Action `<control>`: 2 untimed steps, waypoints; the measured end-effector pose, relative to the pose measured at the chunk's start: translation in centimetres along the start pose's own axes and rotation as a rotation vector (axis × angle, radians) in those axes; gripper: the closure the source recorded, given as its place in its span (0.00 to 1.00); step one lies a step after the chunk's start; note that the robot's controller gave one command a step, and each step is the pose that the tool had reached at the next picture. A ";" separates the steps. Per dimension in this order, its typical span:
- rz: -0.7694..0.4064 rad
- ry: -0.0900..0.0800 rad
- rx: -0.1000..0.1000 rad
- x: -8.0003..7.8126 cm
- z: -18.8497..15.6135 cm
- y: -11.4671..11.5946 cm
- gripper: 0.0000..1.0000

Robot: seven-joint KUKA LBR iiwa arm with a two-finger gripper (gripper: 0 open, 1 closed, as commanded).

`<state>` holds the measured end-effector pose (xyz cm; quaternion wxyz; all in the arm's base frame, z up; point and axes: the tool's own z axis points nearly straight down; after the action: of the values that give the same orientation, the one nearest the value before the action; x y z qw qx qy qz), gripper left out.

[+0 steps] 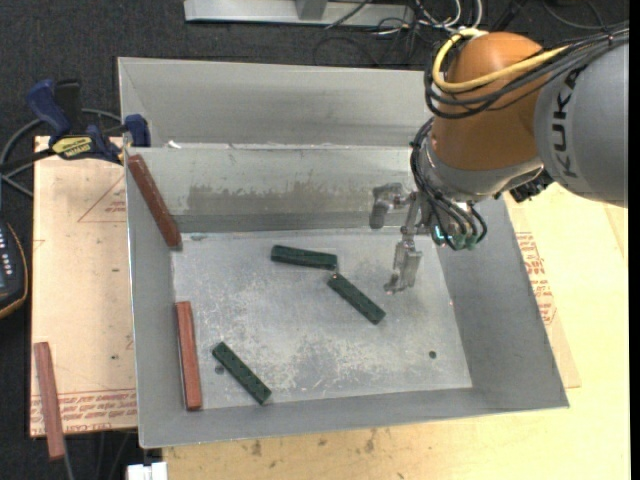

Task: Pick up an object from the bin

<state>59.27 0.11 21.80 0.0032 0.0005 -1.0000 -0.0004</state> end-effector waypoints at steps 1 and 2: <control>0.220 -0.001 -0.001 -0.2 15.2 -2.3 0.00; 0.457 -0.007 -0.003 1.2 11.8 -0.2 0.00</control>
Offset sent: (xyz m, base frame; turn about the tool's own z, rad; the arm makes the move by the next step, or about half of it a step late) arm 0.0025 -0.0231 -0.1480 0.2214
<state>57.96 -0.07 10.04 -0.0004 -0.2258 -0.9742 -0.0011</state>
